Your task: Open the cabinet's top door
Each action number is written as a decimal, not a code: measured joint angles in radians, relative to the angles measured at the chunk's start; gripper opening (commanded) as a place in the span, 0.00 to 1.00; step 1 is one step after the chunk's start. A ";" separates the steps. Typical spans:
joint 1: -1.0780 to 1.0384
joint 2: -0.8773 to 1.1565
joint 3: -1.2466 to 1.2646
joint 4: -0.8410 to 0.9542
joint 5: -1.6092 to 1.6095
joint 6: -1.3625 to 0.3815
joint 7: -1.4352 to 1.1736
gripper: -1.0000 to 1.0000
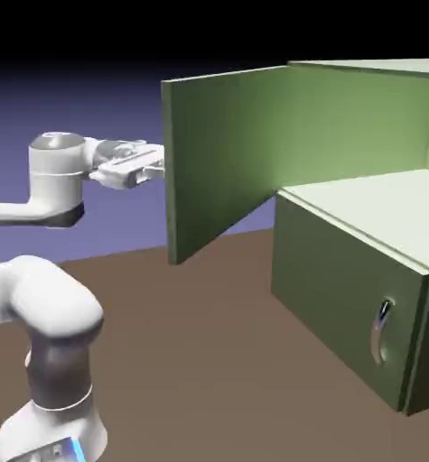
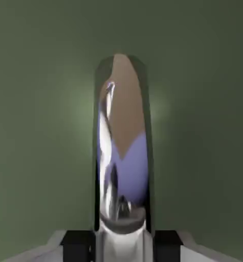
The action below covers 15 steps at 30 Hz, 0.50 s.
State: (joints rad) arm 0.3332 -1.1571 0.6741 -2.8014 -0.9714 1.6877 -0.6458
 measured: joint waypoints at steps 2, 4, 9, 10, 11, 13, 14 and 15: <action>-0.028 0.039 0.073 0.055 0.059 -0.067 0.008 0.00; -0.068 0.078 0.145 0.119 0.113 -0.134 0.016 0.00; -0.206 0.167 0.323 0.296 0.225 -0.297 0.034 0.00; -0.238 0.180 0.357 0.332 0.243 -0.327 0.036 0.00; -0.271 0.193 0.390 0.368 0.260 -0.355 0.037 0.00; -0.339 0.212 0.453 0.442 0.290 -0.410 0.039 0.00; -0.375 0.219 0.484 0.478 0.304 -0.437 0.038 0.00; -0.411 0.225 0.515 0.514 0.318 -0.463 0.037 0.00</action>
State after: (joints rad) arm -0.0773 -0.9325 1.1892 -2.2872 -0.6536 1.2251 -0.6088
